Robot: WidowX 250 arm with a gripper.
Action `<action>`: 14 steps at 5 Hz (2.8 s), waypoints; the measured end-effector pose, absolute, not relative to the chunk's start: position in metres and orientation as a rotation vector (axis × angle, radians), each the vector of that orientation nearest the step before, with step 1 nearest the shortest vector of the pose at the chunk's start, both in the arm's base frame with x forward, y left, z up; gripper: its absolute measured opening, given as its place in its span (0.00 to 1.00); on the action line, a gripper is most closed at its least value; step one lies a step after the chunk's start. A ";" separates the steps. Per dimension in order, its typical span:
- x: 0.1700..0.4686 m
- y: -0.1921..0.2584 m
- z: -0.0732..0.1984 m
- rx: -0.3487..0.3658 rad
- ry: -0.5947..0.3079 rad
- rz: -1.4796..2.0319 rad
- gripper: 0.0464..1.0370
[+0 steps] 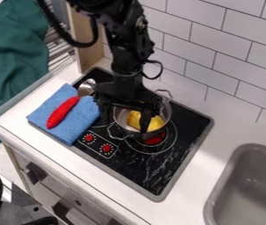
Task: Take the cheese out of the pot and put it to the right side of the burner
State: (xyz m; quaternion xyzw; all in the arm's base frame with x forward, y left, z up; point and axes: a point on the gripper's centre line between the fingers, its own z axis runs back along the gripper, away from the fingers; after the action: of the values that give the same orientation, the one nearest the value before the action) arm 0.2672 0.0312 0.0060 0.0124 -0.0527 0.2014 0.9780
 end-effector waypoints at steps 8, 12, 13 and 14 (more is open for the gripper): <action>0.324 0.031 -0.030 0.195 -0.070 1.294 0.96; 0.326 0.041 -0.008 0.219 -0.148 0.811 0.69; 0.328 0.036 0.018 0.214 -0.187 0.563 0.69; 0.318 0.009 0.032 0.165 -0.227 0.326 0.69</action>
State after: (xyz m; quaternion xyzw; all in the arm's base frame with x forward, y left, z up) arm 0.3183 0.0090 0.0322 0.0818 -0.1128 0.1620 0.9769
